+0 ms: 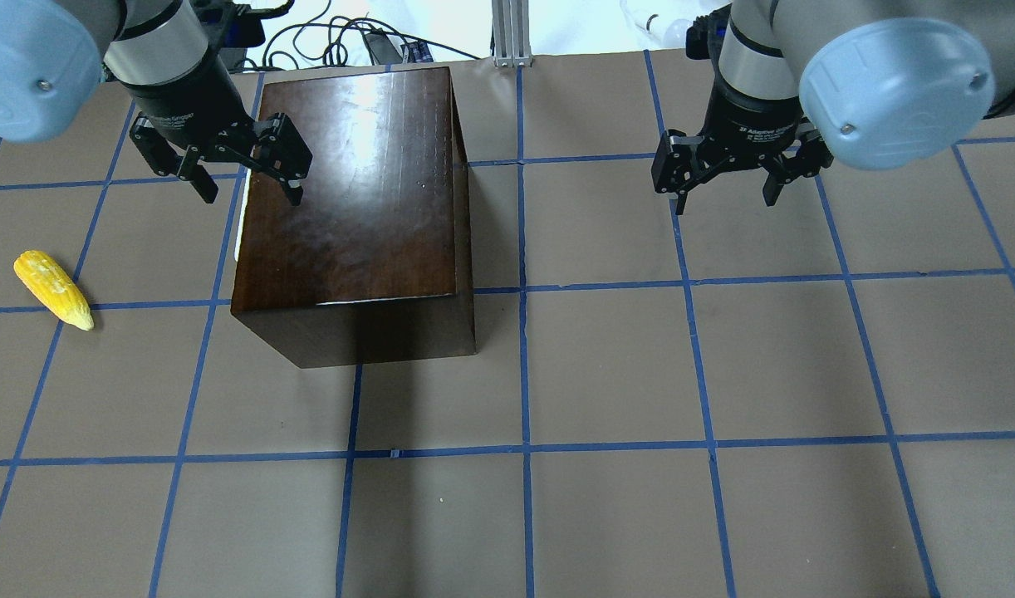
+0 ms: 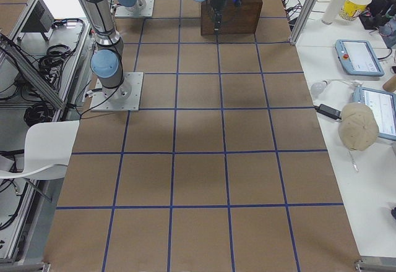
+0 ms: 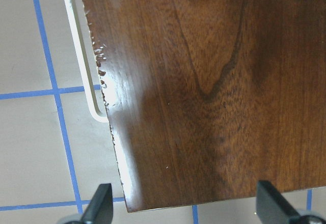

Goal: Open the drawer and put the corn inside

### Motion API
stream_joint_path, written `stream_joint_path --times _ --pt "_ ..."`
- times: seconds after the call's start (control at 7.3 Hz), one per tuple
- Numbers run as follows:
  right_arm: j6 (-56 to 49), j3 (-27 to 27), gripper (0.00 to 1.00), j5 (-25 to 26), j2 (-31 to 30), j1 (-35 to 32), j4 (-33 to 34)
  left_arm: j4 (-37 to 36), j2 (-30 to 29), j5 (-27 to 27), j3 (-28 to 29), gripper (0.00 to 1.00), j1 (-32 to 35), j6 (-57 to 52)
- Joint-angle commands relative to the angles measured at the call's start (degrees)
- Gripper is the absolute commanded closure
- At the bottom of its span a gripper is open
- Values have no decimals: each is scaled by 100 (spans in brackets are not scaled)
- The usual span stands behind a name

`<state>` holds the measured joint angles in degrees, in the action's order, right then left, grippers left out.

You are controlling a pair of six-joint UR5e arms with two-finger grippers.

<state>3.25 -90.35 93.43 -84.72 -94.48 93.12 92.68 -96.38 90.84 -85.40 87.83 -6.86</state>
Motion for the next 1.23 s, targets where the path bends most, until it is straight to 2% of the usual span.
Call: stream_joint_path --times 0.0,1.1 --pt "0 0 0 0 8 0 -4 -4 5 4 -11 0 -3 0" --pt "0 0 0 0 8 0 4 75 41 -13 41 0 -177 35"
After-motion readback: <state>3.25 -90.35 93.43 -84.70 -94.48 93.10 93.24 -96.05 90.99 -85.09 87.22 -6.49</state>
